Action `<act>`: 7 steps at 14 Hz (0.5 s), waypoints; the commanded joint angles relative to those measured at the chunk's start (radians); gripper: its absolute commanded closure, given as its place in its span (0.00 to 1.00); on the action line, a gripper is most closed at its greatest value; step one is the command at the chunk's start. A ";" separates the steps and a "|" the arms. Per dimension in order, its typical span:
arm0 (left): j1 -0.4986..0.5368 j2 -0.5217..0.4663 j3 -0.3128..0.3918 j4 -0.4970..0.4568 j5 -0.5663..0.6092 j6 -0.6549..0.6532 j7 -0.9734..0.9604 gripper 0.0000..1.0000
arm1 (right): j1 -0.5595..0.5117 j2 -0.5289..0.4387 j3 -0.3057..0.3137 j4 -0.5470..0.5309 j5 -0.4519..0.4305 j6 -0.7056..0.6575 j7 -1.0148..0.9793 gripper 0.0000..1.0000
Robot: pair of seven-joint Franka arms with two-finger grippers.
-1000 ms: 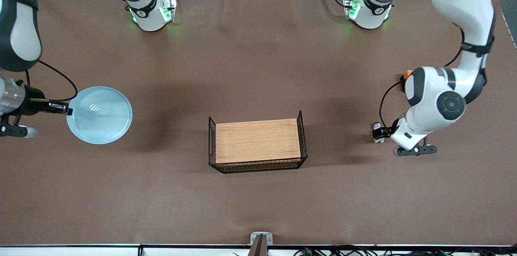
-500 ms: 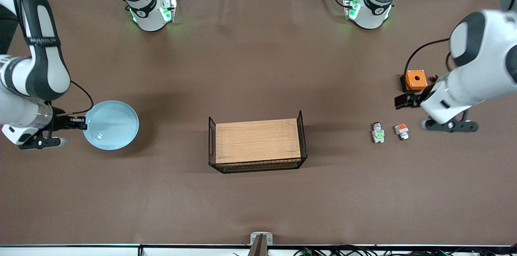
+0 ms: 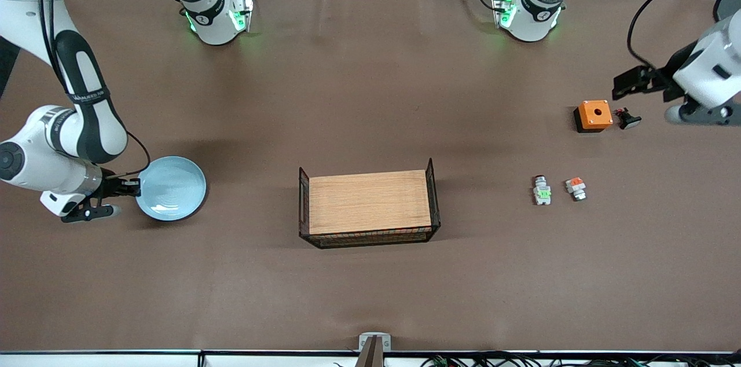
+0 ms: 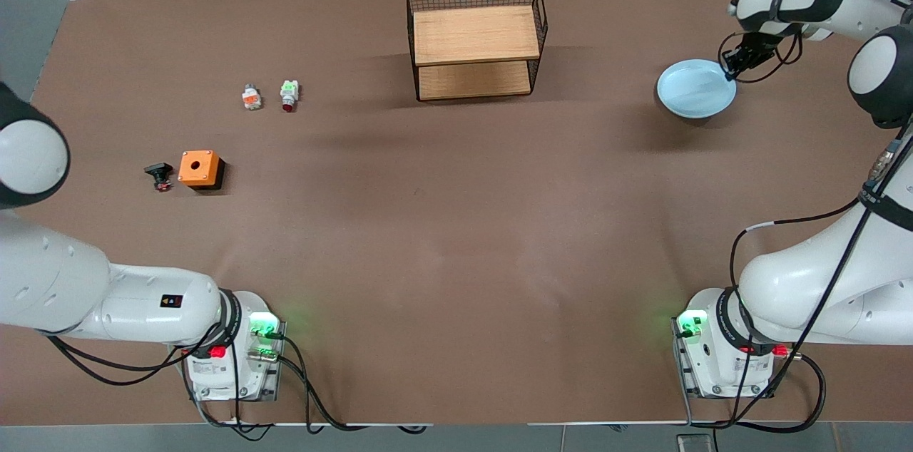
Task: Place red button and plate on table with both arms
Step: 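Carry the plate away and lower it with the right gripper while the left gripper withdraws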
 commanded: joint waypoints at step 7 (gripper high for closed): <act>0.023 -0.131 -0.008 -0.074 0.020 -0.028 0.036 0.00 | -0.024 0.083 0.020 0.015 0.018 0.112 -0.012 0.43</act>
